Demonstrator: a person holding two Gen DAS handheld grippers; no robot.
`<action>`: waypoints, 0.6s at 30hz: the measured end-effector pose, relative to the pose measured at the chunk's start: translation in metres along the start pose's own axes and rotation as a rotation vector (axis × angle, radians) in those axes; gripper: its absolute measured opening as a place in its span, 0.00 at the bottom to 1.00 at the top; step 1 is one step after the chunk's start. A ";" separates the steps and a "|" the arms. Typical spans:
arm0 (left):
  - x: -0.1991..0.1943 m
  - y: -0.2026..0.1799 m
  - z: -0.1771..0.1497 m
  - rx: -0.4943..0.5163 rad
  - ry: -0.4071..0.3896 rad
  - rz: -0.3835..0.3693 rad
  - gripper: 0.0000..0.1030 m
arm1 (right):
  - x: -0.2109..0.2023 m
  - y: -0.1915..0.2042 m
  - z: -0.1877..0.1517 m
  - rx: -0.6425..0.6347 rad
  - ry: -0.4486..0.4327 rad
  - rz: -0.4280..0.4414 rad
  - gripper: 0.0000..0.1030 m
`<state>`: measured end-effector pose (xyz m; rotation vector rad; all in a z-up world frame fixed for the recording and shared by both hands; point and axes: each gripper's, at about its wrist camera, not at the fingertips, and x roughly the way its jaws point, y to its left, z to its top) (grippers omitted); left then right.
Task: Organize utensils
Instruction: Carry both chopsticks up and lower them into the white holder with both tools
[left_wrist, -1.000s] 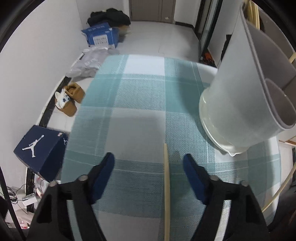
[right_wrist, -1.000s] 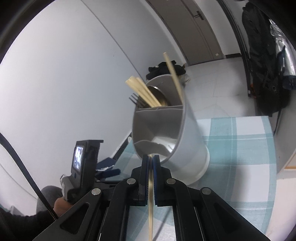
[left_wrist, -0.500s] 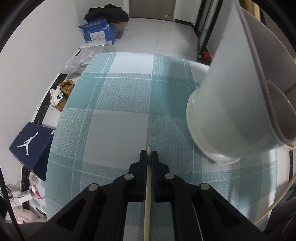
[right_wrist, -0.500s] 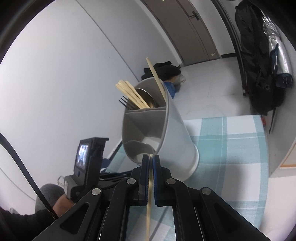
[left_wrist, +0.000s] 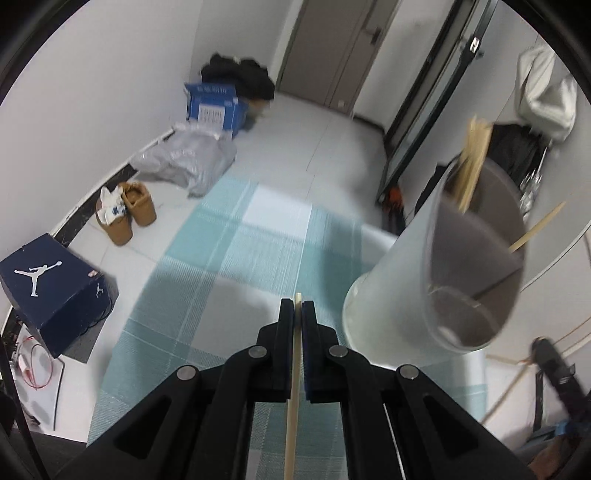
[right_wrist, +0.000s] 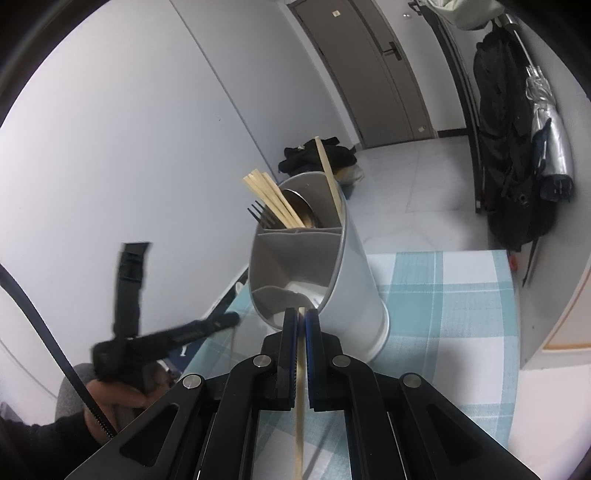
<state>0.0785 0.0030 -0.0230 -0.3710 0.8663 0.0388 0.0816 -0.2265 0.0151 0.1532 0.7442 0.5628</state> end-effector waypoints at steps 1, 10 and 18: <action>-0.007 -0.002 0.001 0.007 -0.030 -0.007 0.00 | -0.001 0.002 0.000 -0.009 -0.007 -0.015 0.03; -0.042 -0.006 0.000 0.042 -0.149 -0.093 0.00 | -0.011 0.005 -0.007 -0.006 -0.033 -0.113 0.03; -0.053 -0.008 -0.005 0.086 -0.134 -0.091 0.00 | -0.026 0.017 -0.009 -0.045 -0.087 -0.170 0.03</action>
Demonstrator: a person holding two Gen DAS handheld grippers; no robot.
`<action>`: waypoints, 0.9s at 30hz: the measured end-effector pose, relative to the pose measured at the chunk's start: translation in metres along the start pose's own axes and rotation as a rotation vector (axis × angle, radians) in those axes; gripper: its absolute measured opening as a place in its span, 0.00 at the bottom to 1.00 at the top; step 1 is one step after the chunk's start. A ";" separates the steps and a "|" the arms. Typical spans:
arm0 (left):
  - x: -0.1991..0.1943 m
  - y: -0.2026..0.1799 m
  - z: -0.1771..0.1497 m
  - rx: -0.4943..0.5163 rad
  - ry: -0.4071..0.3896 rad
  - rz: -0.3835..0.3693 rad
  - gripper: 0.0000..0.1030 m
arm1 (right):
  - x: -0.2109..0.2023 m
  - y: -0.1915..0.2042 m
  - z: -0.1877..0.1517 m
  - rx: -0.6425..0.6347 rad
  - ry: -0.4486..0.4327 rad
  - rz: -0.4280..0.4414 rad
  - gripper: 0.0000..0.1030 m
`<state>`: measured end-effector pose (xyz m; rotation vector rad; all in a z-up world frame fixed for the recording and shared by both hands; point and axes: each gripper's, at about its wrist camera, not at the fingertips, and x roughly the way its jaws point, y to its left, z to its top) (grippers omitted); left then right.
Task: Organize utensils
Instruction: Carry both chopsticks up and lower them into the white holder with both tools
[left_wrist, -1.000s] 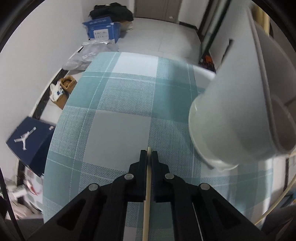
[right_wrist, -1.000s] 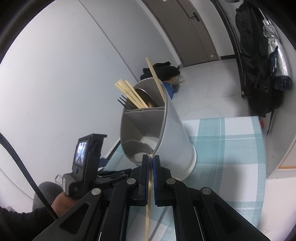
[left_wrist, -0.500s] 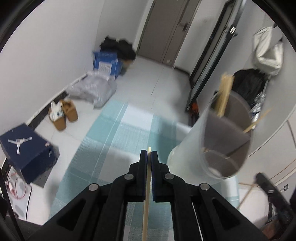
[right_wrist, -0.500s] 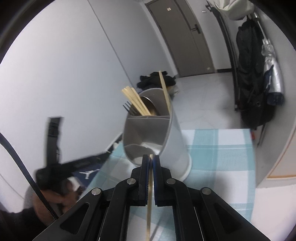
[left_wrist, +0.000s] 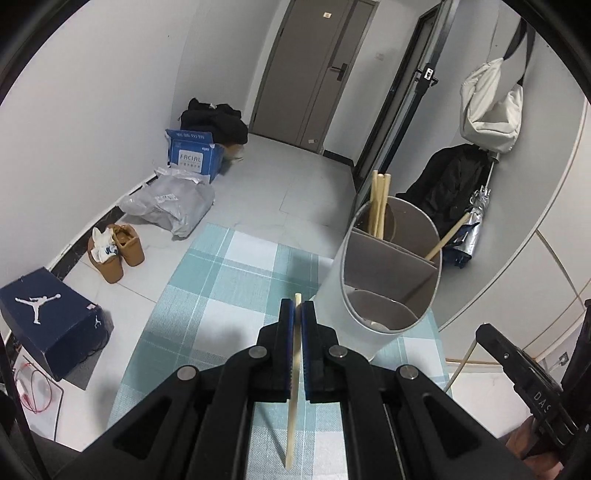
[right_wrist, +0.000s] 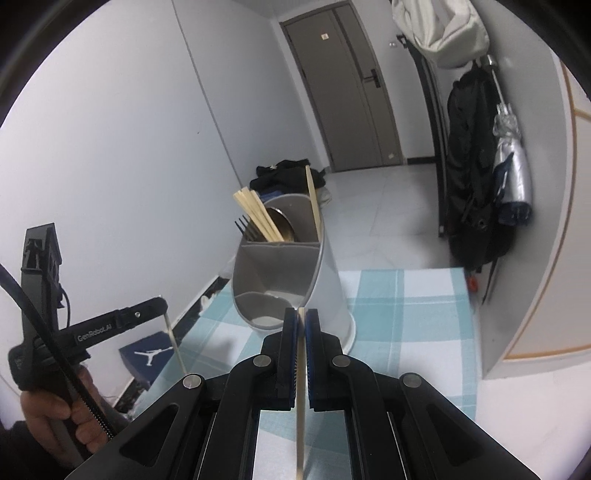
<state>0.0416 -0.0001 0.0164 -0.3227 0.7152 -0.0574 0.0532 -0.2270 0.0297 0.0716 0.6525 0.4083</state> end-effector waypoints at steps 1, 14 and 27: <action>-0.004 -0.003 -0.001 0.012 -0.003 -0.001 0.00 | -0.002 0.002 0.000 -0.006 -0.007 -0.007 0.03; -0.053 -0.024 0.023 0.082 -0.090 -0.045 0.00 | -0.023 0.014 -0.010 0.013 -0.064 -0.053 0.03; -0.070 -0.045 0.039 0.075 -0.137 -0.096 0.00 | -0.048 0.016 0.014 0.029 -0.151 -0.020 0.03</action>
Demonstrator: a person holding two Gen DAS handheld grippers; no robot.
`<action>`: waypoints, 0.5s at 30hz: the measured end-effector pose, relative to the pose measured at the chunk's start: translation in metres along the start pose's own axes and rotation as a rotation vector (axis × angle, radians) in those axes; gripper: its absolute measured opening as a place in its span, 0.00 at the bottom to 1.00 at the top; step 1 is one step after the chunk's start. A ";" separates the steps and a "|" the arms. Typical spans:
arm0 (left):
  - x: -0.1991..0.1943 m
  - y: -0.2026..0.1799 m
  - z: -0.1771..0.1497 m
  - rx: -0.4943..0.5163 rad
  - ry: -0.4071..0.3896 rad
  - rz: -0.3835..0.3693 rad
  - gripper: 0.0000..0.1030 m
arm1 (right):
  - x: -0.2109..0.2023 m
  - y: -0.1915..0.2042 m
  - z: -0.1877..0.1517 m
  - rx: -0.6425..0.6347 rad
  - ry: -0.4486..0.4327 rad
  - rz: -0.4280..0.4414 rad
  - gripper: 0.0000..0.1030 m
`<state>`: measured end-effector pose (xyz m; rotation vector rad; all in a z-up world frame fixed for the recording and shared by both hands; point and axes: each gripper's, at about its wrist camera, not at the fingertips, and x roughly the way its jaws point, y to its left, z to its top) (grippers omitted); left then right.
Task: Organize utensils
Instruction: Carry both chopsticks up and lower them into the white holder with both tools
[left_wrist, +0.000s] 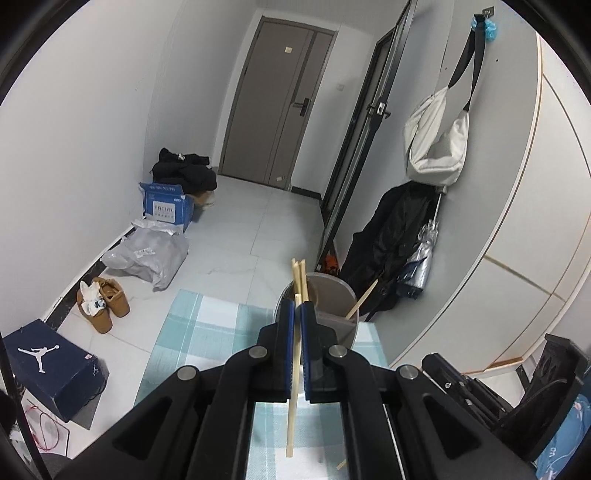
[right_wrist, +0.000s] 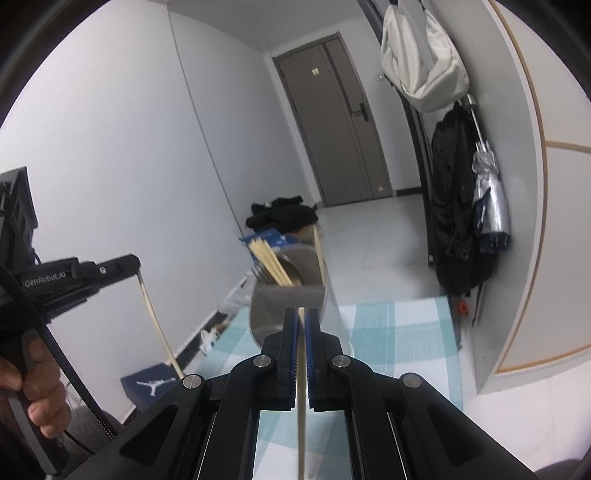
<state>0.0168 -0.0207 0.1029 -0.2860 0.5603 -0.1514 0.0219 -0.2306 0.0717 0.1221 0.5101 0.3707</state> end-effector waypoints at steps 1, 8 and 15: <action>0.000 -0.002 0.003 0.000 -0.002 -0.007 0.00 | -0.002 0.001 0.006 -0.003 -0.012 0.005 0.03; 0.001 -0.007 0.029 -0.016 -0.053 -0.031 0.00 | -0.008 0.011 0.055 -0.047 -0.093 0.046 0.03; 0.012 -0.009 0.056 -0.026 -0.103 -0.049 0.00 | 0.002 0.018 0.107 -0.083 -0.146 0.075 0.03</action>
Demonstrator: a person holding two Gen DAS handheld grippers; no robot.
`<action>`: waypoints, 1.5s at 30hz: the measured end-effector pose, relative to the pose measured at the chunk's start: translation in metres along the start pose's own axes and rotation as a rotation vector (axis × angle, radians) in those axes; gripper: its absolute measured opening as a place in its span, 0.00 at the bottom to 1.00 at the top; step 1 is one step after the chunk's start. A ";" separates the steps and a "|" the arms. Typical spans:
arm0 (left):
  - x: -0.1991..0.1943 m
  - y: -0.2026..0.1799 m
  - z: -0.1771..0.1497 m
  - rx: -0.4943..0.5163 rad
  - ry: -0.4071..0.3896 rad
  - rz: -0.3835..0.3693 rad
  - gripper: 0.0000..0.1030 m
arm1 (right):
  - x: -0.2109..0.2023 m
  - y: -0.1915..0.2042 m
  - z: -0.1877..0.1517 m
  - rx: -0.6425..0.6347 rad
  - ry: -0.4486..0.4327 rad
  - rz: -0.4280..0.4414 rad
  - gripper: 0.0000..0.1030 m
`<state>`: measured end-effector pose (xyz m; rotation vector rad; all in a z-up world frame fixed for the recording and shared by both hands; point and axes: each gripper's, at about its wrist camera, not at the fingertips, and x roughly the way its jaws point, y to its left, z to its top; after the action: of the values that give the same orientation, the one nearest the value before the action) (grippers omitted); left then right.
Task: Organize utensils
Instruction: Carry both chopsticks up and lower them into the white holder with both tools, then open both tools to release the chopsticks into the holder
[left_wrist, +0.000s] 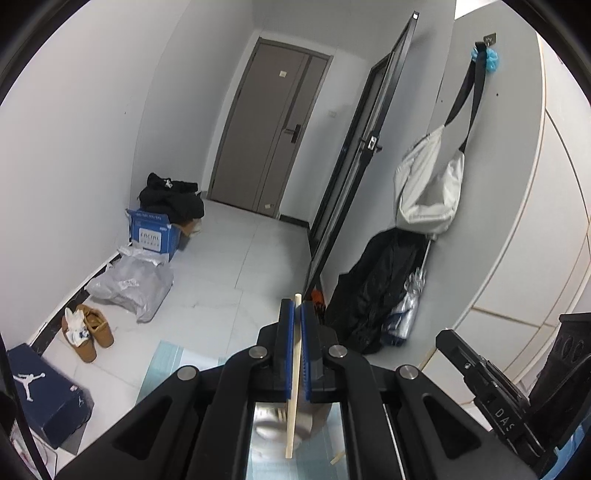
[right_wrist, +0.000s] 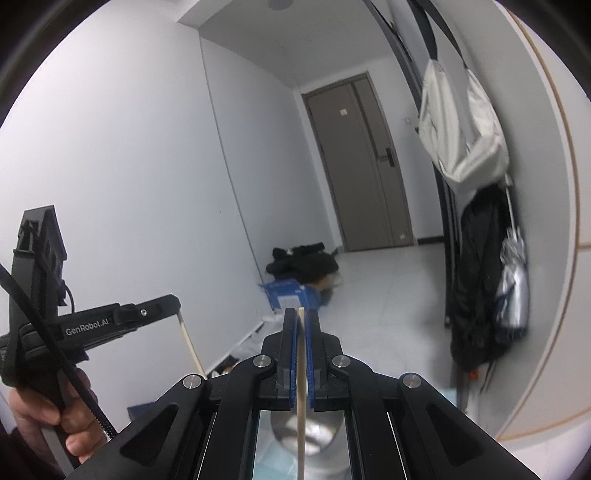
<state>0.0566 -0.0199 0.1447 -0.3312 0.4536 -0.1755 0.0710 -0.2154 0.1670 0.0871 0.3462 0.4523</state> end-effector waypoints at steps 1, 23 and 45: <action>0.003 0.001 0.003 -0.008 -0.005 -0.003 0.00 | 0.003 -0.001 0.005 -0.002 -0.006 0.001 0.03; 0.089 0.026 0.008 -0.155 0.006 -0.055 0.00 | 0.092 -0.028 0.036 -0.056 -0.029 0.005 0.03; 0.099 0.007 -0.017 0.046 0.110 -0.067 0.00 | 0.096 -0.031 -0.020 -0.170 0.064 0.042 0.03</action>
<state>0.1372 -0.0413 0.0884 -0.2925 0.5466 -0.2702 0.1571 -0.2003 0.1136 -0.0857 0.3677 0.5248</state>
